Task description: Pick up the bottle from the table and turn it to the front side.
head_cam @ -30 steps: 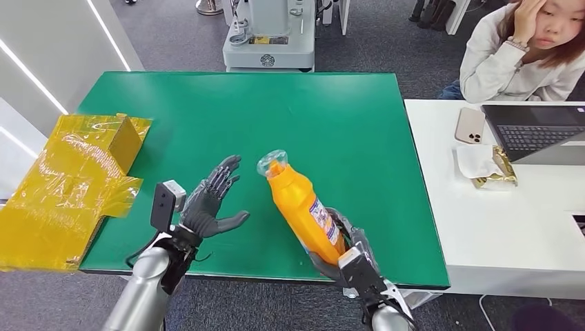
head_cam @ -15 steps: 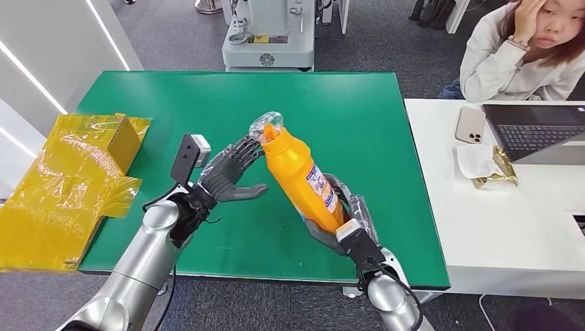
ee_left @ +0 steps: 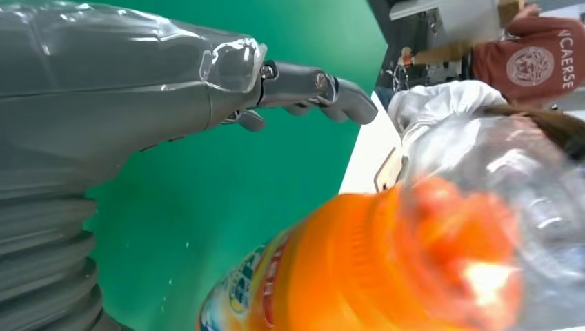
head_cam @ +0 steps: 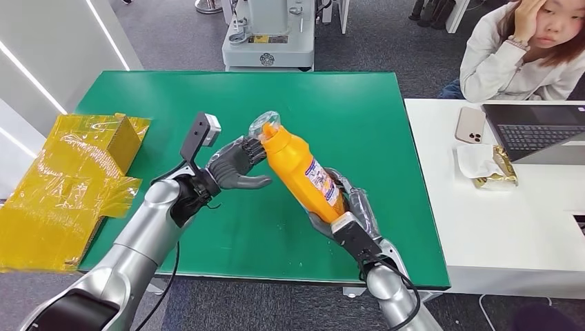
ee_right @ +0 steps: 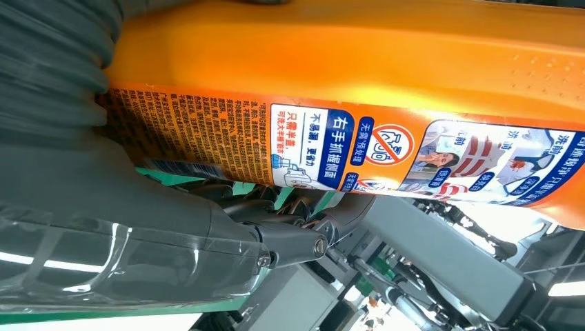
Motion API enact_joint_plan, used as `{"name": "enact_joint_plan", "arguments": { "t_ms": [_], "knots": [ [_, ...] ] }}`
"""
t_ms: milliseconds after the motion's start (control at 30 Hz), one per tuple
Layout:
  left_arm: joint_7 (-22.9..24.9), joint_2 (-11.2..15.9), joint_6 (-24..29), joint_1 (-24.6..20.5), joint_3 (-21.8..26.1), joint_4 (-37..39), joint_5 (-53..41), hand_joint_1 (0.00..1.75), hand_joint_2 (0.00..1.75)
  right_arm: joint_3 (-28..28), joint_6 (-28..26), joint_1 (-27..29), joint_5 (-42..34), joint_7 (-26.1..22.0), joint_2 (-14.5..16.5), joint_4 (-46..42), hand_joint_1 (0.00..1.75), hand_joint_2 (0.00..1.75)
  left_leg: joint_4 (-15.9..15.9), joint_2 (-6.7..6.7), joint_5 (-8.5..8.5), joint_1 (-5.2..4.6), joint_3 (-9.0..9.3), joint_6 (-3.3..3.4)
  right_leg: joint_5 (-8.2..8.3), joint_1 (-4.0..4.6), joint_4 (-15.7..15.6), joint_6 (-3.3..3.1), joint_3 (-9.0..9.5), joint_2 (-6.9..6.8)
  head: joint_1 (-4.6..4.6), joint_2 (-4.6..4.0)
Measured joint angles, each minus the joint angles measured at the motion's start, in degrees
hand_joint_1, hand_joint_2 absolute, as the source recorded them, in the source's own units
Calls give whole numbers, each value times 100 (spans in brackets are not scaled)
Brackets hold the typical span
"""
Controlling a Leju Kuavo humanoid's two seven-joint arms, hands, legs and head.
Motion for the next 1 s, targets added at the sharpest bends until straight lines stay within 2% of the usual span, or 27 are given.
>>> {"name": "enact_joint_plan", "arguments": {
  "t_ms": [167,433,633,867,1000],
  "knots": [
    [91,31,-122,-207,-3,268,223,0,175,17,-59,-115,-8,-74,-13,172,175,175,0,0,0,0,0,0,0,0,0,0,0,0,0,0],
    [93,40,-137,-293,-10,454,291,0,175,28,-80,-188,-18,-110,-16,324,175,175,0,0,0,0,0,0,0,0,0,0,0,0,-1,0],
    [181,0,-195,-300,-119,537,871,0,175,101,-319,-341,-182,-283,-8,460,175,175,1,-1,0,0,0,0,0,0,0,0,0,0,-1,0],
    [-38,-324,244,-265,-319,537,1257,0,175,110,-713,-533,-335,-466,148,617,175,175,1,-2,0,-1,-2,0,0,-1,0,0,0,-1,-1,0],
    [-123,-510,467,-213,-431,495,1399,0,175,70,-735,-636,-587,-592,284,637,175,175,1,-1,0,-1,-2,0,0,-1,0,0,-1,-1,0,0]
  ]
}}
